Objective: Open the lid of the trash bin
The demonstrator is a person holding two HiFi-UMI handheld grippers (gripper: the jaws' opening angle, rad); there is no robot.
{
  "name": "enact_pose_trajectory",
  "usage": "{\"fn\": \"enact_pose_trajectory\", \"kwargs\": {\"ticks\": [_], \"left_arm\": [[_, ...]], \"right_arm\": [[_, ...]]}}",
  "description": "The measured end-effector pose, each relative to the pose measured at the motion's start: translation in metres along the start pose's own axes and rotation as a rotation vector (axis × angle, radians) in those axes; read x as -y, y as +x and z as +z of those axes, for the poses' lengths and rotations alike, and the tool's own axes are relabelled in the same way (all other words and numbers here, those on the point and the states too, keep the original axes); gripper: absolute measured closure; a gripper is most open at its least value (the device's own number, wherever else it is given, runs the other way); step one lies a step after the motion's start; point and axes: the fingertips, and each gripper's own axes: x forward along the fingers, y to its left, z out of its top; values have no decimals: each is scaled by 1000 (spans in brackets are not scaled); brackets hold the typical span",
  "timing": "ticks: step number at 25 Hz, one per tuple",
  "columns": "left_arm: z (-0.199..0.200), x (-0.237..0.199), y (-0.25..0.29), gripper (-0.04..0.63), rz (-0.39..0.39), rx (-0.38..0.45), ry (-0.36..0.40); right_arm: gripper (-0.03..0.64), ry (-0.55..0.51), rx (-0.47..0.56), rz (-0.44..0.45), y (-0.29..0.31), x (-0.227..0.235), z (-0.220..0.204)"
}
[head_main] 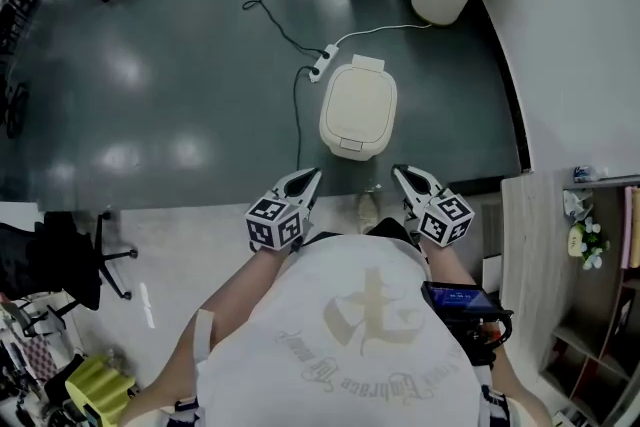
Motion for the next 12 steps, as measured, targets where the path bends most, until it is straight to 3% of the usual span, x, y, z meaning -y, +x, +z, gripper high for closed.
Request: {"fn": "enact_pose_trajectory", "kwargs": {"ticks": [12], "left_arm": [[9,-12,44,586,118,3,-41]], "right_arm": [[612,-67,-73,54,33,58,23]]}}
